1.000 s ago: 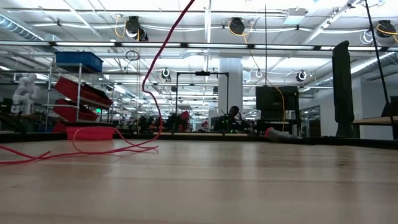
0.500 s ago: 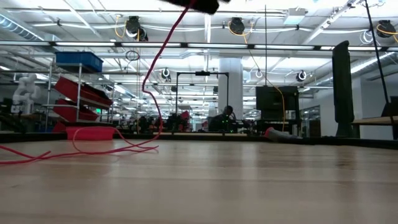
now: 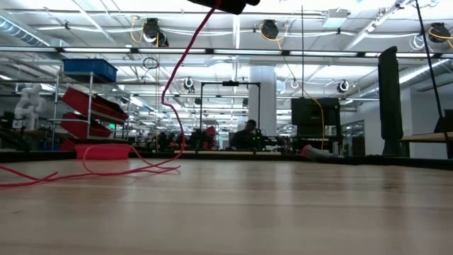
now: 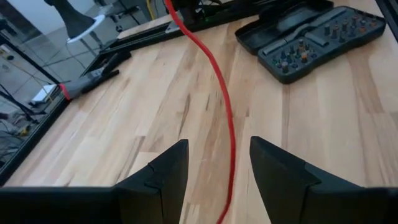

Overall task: Coil cords
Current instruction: Coil the red wire onto the spool

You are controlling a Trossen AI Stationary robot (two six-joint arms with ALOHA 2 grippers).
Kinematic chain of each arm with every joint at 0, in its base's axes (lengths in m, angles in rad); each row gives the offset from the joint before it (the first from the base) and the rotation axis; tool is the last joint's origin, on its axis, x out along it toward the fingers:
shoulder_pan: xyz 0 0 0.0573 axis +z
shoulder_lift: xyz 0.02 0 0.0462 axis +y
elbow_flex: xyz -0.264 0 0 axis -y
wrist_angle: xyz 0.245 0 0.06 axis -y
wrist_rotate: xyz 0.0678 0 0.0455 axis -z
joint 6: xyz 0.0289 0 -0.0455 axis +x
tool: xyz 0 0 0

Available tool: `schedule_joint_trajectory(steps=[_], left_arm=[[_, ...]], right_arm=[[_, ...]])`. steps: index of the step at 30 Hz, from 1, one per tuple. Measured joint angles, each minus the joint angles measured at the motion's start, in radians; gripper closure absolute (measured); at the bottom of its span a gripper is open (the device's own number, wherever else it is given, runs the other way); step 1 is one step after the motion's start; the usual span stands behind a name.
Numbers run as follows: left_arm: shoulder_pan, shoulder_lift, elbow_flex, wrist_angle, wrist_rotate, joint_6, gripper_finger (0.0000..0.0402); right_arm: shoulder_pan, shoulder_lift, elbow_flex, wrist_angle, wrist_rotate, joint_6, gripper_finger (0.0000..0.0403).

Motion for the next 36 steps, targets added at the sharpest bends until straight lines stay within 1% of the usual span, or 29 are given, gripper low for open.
schedule_joint_trajectory(steps=[3, 5, 14, 19, 22, 36], left_arm=[[-0.007, 0.000, 0.000, 0.005, -0.025, 0.015, 0.0234], [-0.009, 0.000, 0.000, 0.005, -0.029, 0.019, 0.0249], [-0.012, 0.000, 0.000, 0.002, -0.026, 0.038, 0.0347], [-0.019, 0.000, 0.000, 0.001, -0.024, 0.054, 0.0388], [-0.019, 0.000, 0.000, 0.002, -0.024, 0.065, 0.0396], [-0.009, 0.000, 0.000, 0.009, -0.026, 0.037, 0.0397]], right_arm=[[0.000, 0.000, 0.000, 0.000, 0.000, 0.000, 0.0403], [0.000, 0.000, 0.000, -0.001, 0.000, 0.000, 0.0403], [0.000, 0.000, 0.000, -0.002, 0.000, 0.000, 0.0403], [0.000, 0.000, 0.000, -0.003, 0.000, 0.000, 0.0403], [0.000, 0.000, 0.000, -0.003, 0.000, 0.000, 0.0403], [-0.008, 0.000, 0.000, -0.001, 0.000, 0.000, 0.0403]])
